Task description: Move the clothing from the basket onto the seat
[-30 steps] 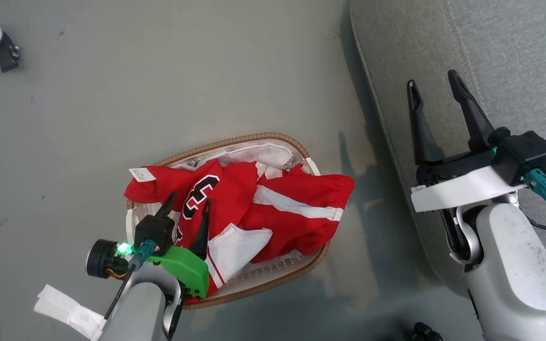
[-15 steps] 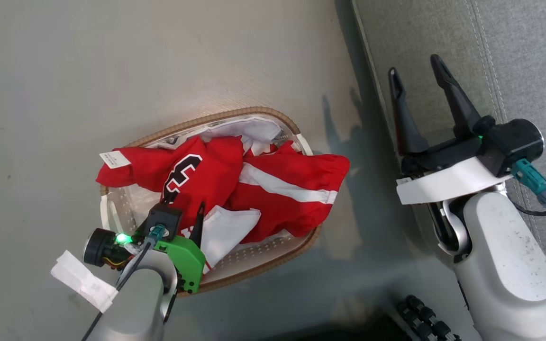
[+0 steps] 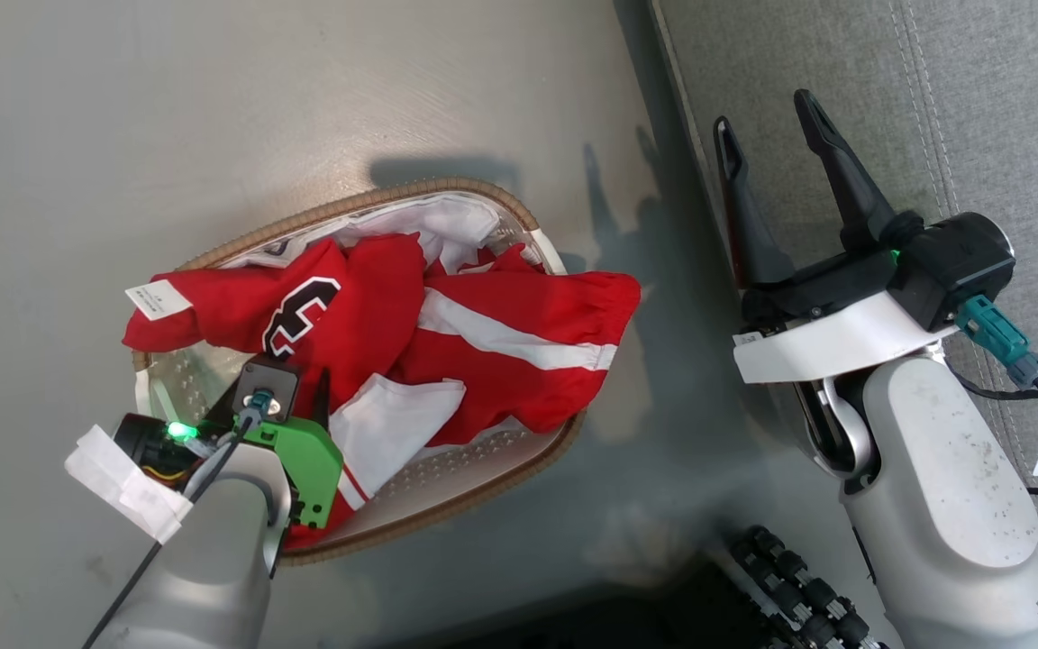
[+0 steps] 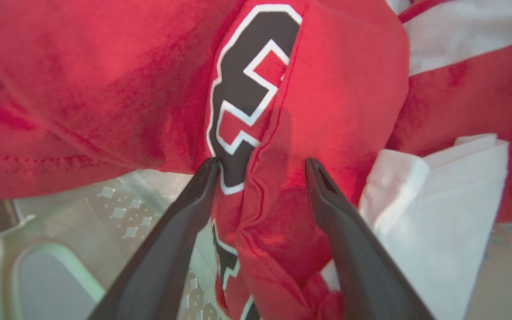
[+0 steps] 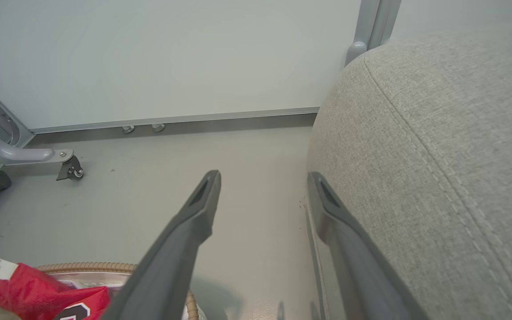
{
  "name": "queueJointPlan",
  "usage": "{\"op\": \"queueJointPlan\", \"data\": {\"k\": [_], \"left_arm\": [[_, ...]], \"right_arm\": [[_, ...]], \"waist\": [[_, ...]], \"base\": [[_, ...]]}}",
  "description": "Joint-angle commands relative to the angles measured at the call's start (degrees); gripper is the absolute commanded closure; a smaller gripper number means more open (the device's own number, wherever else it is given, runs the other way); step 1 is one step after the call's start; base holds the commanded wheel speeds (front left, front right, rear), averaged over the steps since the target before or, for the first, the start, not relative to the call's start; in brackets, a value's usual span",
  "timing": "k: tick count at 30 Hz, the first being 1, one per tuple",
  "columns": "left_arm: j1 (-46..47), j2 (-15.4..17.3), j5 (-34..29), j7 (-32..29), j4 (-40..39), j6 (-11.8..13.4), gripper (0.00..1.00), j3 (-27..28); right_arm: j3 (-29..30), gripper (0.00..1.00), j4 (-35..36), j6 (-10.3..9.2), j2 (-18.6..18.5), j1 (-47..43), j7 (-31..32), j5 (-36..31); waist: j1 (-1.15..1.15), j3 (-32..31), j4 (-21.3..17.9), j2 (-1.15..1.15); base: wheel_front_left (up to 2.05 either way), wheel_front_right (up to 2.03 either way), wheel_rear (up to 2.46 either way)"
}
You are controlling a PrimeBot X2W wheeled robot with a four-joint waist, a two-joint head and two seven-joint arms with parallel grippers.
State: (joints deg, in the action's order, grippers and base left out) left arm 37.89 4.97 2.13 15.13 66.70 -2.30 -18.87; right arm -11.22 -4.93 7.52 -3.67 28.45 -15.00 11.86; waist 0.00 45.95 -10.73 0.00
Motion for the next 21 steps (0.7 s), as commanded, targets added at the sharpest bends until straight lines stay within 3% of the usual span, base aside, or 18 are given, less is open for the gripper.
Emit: {"op": "queueJointPlan", "data": {"k": [1, 8, 21], "left_arm": [[1.5, 0.7, -0.3, 0.0, 0.5, 0.4, 0.0, -0.1], [4.9, 1.3, -0.5, 0.0, 3.7, 1.1, 0.0, -0.9], [7.8, 1.1, -0.7, -0.7, 6.7, -0.4, 0.0, -3.1]], "right_arm": [[0.0, 0.0, 0.3, -0.06, 0.1, 0.7, -0.3, 0.0], [-0.2, 0.0, 0.7, -0.06, 0.5, 1.6, -0.3, 0.3], [-1.0, 0.0, 1.2, -0.06, 0.7, 2.9, -0.3, 1.6]], "waist": [[0.0, 1.0, -0.6, 0.0], [0.0, 3.0, -1.3, 0.0], [0.0, 5.3, -2.6, 0.0]], "base": [[0.0, 0.0, 0.0], [0.0, 0.0, 0.0], [0.0, 0.0, 0.0]]}}
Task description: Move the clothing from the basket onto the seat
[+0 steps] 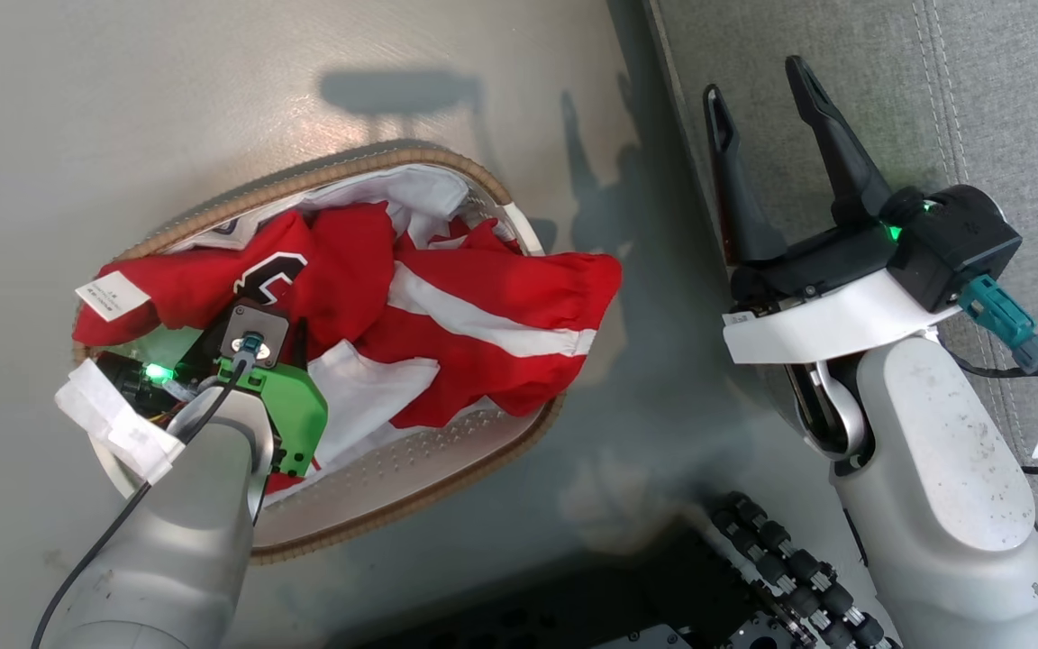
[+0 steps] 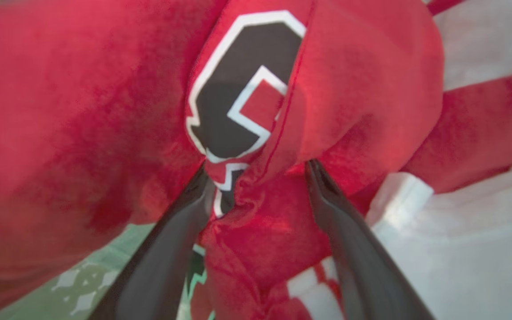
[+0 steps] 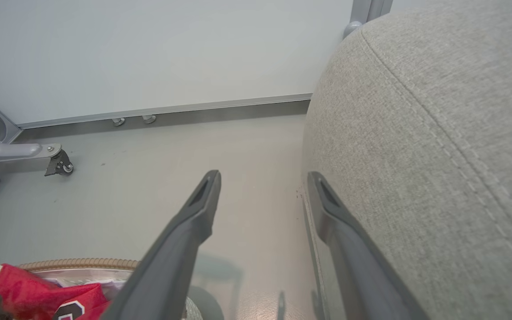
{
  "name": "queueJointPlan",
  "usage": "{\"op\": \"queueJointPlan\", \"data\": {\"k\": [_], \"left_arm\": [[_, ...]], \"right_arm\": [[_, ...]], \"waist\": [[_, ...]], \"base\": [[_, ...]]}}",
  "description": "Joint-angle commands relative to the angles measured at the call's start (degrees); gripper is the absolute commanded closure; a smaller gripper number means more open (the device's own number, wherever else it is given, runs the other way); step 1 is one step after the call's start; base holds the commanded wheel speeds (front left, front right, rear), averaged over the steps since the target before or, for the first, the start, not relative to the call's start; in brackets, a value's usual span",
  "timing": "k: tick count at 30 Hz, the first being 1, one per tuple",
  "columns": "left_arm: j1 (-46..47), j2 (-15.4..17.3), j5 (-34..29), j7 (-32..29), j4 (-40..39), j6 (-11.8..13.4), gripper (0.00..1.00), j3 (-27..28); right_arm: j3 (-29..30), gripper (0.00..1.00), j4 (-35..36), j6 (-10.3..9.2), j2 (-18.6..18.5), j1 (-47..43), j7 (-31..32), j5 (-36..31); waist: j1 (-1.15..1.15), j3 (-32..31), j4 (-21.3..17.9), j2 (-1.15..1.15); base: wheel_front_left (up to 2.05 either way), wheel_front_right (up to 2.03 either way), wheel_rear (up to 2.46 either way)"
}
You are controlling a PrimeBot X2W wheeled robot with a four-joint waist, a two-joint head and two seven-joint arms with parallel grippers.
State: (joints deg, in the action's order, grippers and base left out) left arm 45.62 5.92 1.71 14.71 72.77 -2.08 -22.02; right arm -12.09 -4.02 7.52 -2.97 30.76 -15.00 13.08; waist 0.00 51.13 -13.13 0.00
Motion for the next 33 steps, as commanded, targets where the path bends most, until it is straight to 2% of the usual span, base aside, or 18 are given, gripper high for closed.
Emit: {"op": "queueJointPlan", "data": {"k": [1, 5, 6, 7, 9, 10, 19, 33], "left_arm": [[0.1, 0.1, -0.3, -0.4, 0.7, -0.6, 0.0, -0.1], [0.2, 0.1, -0.2, -0.5, 0.8, -0.6, 0.0, -0.8], [0.1, 0.0, 0.0, -0.5, 0.9, -0.6, 0.05, -0.9], [0.0, 0.0, 0.1, -0.5, 0.9, -0.7, 0.24, -0.9], [0.0, -0.1, 0.1, -0.4, 0.9, -1.0, 0.8, -1.3], [-0.1, -0.1, 0.3, -0.3, 0.9, -0.8, 1.0, -1.3], [-1.8, -0.7, 0.9, 0.4, 0.9, -0.9, 1.0, -2.3], [-9.2, -2.0, 2.4, 0.5, -4.3, -1.9, 1.0, -4.0]], "right_arm": [[-0.1, 0.0, 0.3, -0.06, 0.0, 0.5, -0.3, 0.5], [-0.2, 0.0, 0.1, -0.06, 0.0, 0.5, -0.3, 0.9], [-0.2, 0.0, 0.0, -0.06, 0.0, 0.5, -0.3, 1.0], [-0.2, 0.0, 0.0, -0.06, 0.0, 0.5, -0.3, 1.1], [0.0, 0.0, -0.2, -0.06, 0.0, 0.5, -0.3, 1.1], [0.1, 0.0, -0.3, -0.06, 0.0, 0.5, -0.3, 1.1], [0.2, 0.0, -1.5, -0.06, 0.0, -0.7, -0.3, 0.7], [0.0, 0.0, -5.0, -0.06, -0.1, -4.8, -0.3, -0.7]], "waist": [[0.0, 0.1, -0.2, 0.0], [0.0, 0.2, -0.4, 0.0], [0.0, 0.1, -0.5, 0.0], [0.0, 0.1, -0.5, 0.0], [0.0, -0.1, -0.4, 0.0], [0.0, -0.3, -0.4, 0.0], [0.0, -3.7, 0.4, 0.0], [0.0, -14.4, 2.9, 0.0]], "base": [[0.0, 0.0, 0.0], [0.0, 0.0, 0.0], [0.0, 0.0, 0.0], [0.0, 0.0, 0.0], [0.0, 0.0, 0.0], [0.0, 0.0, 0.0], [0.0, 0.0, 0.0], [0.0, 0.0, 0.0]]}}
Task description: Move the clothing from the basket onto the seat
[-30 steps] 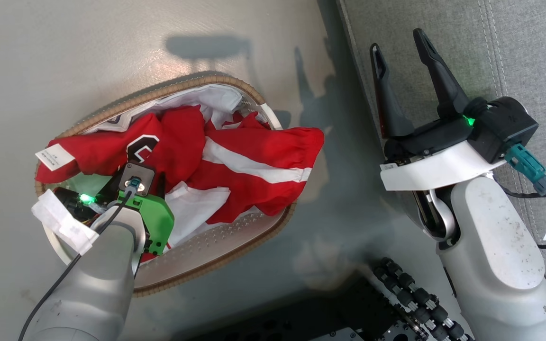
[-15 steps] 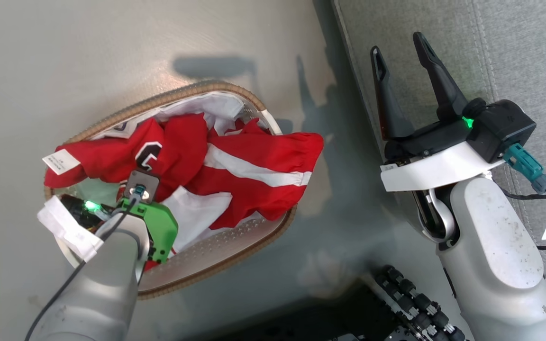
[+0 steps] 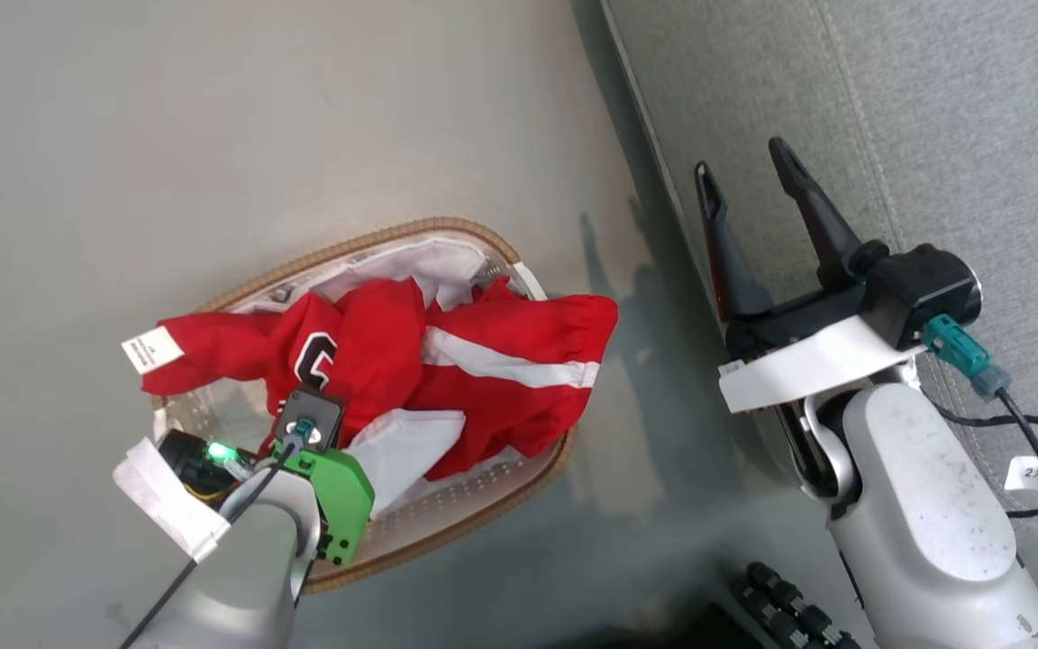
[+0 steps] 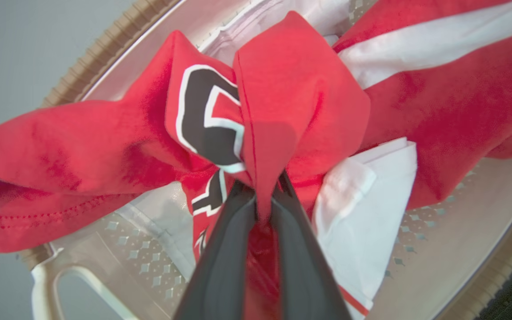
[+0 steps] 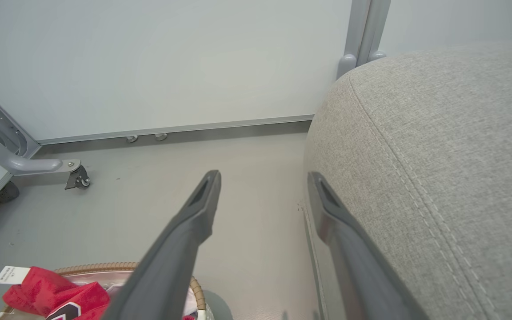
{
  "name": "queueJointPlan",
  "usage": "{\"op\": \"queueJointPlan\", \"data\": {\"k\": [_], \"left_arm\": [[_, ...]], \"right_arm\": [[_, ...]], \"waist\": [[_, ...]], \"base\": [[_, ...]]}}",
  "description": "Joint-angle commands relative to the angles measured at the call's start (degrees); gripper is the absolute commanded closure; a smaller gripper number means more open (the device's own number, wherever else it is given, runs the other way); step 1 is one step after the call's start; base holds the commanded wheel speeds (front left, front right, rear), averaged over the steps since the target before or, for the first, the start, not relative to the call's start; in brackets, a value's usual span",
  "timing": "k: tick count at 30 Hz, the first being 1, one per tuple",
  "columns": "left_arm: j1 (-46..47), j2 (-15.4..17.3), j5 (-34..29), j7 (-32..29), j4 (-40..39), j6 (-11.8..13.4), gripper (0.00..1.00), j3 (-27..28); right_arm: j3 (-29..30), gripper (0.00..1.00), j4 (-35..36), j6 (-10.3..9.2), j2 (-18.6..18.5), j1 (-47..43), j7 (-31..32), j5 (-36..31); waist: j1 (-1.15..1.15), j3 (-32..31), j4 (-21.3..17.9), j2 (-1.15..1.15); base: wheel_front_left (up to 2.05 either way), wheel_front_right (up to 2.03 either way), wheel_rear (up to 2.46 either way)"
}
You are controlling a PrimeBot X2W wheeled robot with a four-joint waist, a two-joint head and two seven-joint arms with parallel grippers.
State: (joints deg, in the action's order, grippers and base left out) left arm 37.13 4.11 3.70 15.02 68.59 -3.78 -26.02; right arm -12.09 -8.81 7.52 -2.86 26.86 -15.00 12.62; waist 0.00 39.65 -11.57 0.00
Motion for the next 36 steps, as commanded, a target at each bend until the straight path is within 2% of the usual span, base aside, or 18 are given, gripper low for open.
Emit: {"op": "queueJointPlan", "data": {"k": [1, 11, 24, 36], "left_arm": [[-1.5, -0.3, 0.7, 0.2, -0.8, -0.3, 1.0, 0.0], [-8.4, -0.9, 4.6, 0.2, -9.1, -1.1, 1.0, 1.6], [-14.9, -1.1, 6.7, 0.2, -23.3, -2.3, 1.0, 0.3], [-17.7, -1.2, 8.9, 0.2, -32.6, -2.9, 1.0, -0.6]], "right_arm": [[0.0, 0.0, -0.5, -0.06, -0.2, -1.2, -0.3, -0.4], [0.8, 0.0, -2.5, -0.06, -0.5, -4.7, -0.3, -1.1], [2.5, 0.0, -3.7, -0.06, -1.7, -10.2, -0.3, -1.5], [2.5, 0.0, -5.0, -0.06, -1.5, -14.0, -0.3, -1.4]], "waist": [[0.0, -3.8, 1.7, 0.0], [0.0, -11.0, 5.0, 0.0], [0.0, -19.6, 9.4, 0.0], [0.0, -25.2, 11.0, 0.0]], "base": [[0.0, 0.0, 0.0], [0.0, 0.0, 0.0], [0.0, 0.0, 0.0], [0.0, 0.0, 0.0]]}}
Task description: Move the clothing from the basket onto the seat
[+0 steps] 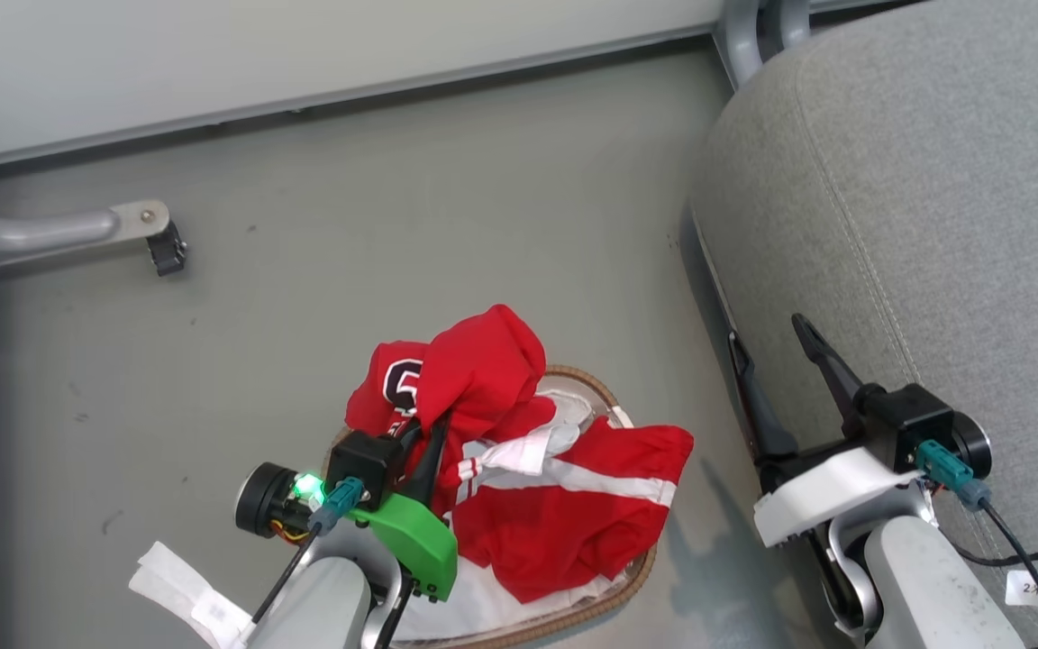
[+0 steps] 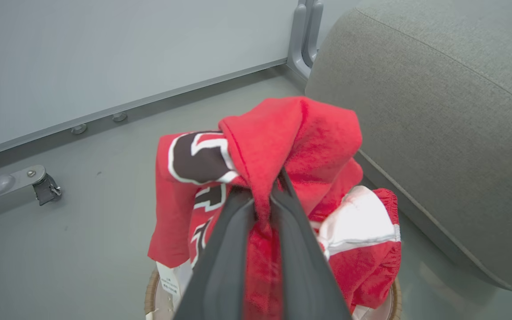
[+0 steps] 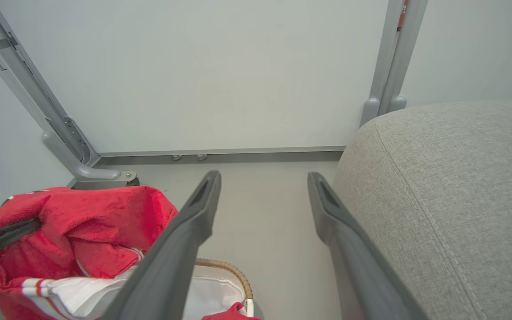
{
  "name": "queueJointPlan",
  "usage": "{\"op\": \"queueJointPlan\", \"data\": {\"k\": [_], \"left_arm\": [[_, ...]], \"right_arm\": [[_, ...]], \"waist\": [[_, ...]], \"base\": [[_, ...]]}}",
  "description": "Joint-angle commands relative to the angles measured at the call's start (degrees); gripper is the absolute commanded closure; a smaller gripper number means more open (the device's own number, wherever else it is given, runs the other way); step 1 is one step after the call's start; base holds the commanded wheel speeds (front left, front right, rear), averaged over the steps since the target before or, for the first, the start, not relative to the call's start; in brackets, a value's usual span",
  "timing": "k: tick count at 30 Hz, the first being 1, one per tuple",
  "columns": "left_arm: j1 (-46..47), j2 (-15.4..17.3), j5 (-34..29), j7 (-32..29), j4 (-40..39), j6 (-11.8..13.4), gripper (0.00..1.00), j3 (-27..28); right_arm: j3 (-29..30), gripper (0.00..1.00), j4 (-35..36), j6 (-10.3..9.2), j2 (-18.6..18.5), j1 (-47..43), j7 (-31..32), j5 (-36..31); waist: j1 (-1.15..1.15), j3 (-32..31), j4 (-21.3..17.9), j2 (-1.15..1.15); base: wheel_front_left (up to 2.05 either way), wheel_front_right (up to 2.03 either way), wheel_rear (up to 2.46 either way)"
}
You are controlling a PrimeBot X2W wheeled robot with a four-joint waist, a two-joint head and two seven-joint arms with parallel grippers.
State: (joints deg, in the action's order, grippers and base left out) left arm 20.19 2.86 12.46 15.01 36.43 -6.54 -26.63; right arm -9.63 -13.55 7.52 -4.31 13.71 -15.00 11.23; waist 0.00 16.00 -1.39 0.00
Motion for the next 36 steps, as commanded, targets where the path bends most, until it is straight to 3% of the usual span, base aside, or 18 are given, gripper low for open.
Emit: {"op": "queueJointPlan", "data": {"k": [1, 21, 36], "left_arm": [[-0.9, 0.1, 0.3, 0.2, -1.2, -0.2, 1.0, 0.0], [-2.8, 0.1, 4.2, 0.2, -17.7, -0.6, 1.0, -0.6], [-1.7, 0.1, 5.7, 0.2, -21.8, -0.9, 1.0, -2.0]], "right_arm": [[0.0, 0.0, -0.3, -0.06, -0.1, -1.1, -0.3, 0.0], [-1.6, 0.0, -2.0, -0.06, 0.3, -7.0, -0.3, 0.0], [-5.4, 0.0, -1.9, -0.06, -0.4, -7.5, -0.3, -0.2]], "waist": [[0.0, -2.0, 0.9, 0.0], [0.0, -10.0, 2.0, 0.0], [0.0, -11.7, 2.5, 0.0]], "base": [[0.0, 0.0, 0.0], [0.0, 0.0, 0.0], [0.0, 0.0, 0.0]]}}
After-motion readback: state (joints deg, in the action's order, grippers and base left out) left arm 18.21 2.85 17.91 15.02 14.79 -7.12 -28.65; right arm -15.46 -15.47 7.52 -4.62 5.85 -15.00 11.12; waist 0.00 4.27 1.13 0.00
